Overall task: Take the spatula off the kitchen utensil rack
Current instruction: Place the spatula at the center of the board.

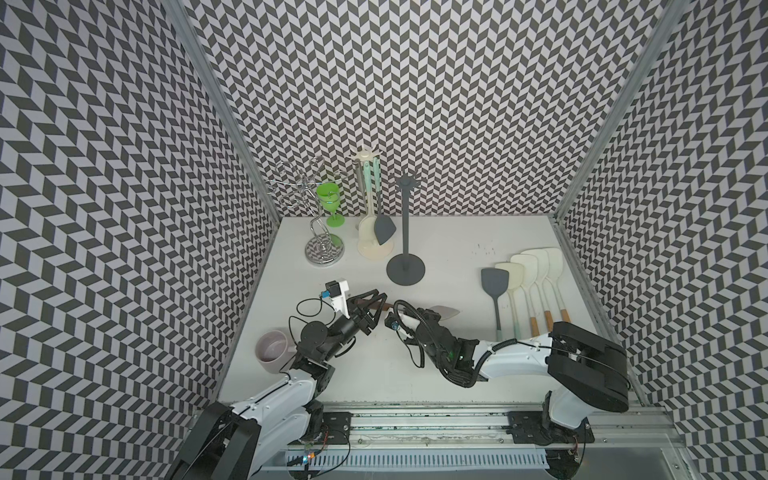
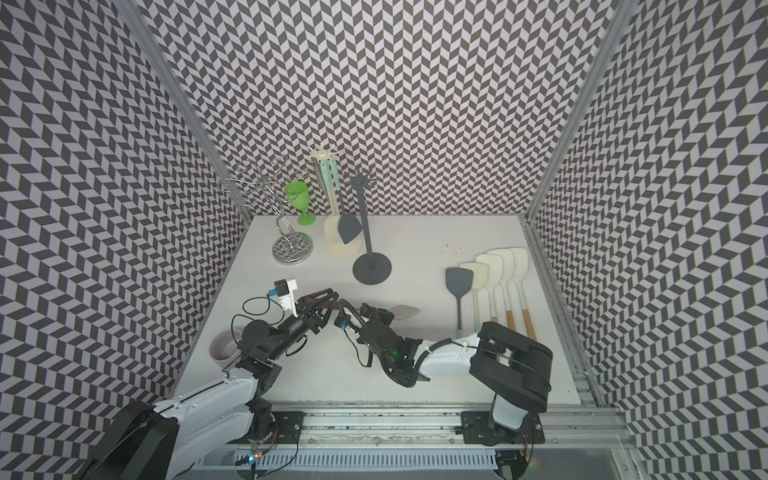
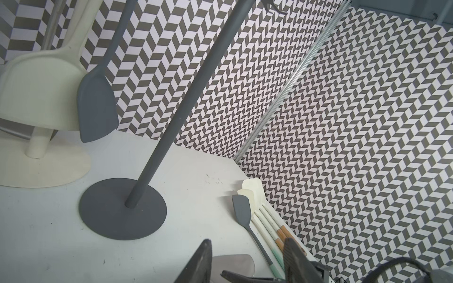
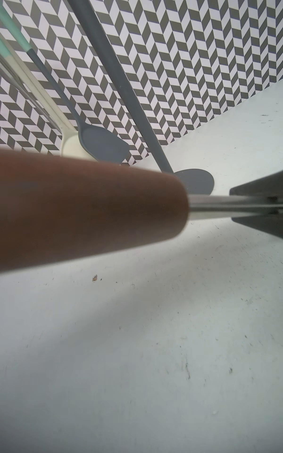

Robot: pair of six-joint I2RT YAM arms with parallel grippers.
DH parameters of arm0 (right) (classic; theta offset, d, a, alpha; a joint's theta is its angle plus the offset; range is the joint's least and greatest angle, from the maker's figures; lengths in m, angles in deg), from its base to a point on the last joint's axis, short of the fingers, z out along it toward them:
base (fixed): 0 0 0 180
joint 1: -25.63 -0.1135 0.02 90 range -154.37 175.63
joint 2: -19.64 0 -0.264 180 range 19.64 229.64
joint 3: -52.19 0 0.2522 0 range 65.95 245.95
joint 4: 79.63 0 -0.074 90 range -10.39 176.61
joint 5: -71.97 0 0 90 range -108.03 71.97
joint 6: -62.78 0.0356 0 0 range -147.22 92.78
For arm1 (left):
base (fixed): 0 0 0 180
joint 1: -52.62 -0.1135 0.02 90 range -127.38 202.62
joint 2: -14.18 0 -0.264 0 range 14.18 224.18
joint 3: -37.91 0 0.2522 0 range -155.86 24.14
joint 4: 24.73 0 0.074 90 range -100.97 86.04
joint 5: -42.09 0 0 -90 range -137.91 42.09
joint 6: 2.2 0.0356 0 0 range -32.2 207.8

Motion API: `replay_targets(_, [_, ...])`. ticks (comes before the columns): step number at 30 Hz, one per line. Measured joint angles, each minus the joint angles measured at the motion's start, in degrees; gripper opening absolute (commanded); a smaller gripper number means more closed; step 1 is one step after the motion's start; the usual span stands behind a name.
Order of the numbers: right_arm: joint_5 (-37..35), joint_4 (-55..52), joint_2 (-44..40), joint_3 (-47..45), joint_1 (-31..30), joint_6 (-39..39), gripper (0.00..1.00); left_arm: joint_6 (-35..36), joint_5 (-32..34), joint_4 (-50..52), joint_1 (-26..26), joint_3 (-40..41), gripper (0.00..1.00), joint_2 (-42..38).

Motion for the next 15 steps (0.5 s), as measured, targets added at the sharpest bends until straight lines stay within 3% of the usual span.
replay_targets(3, [-1.03, -0.20, 0.37, 1.64, -0.02, 0.72, 0.00, -0.20, -0.50, -0.31, -0.07, -0.11, 0.62, 1.14])
replay_targets(6, [-1.51, -0.55, 0.37, 2.10, -0.02, 1.57, 0.00, -0.24, -0.83, -0.83, -0.31, -0.94, 0.56, 1.95])
replay_targets(11, [-1.60, -0.96, 0.37, 2.34, -0.09, 2.23, 0.00, 1.09, -1.38, -1.36, -0.15, -1.77, 0.07, 2.95])
replay_targets(12, [-1.62, -1.01, 0.35, 2.36, -0.13, 2.40, 0.00, 0.72, -2.03, -1.53, -0.52, -1.81, 0.01, 3.34])
replay_targets(15, [-1.51, -1.16, 0.46, 2.36, -0.17, 2.78, 0.00, 1.20, -2.12, -1.27, -0.50, -1.86, 0.00, 3.43])
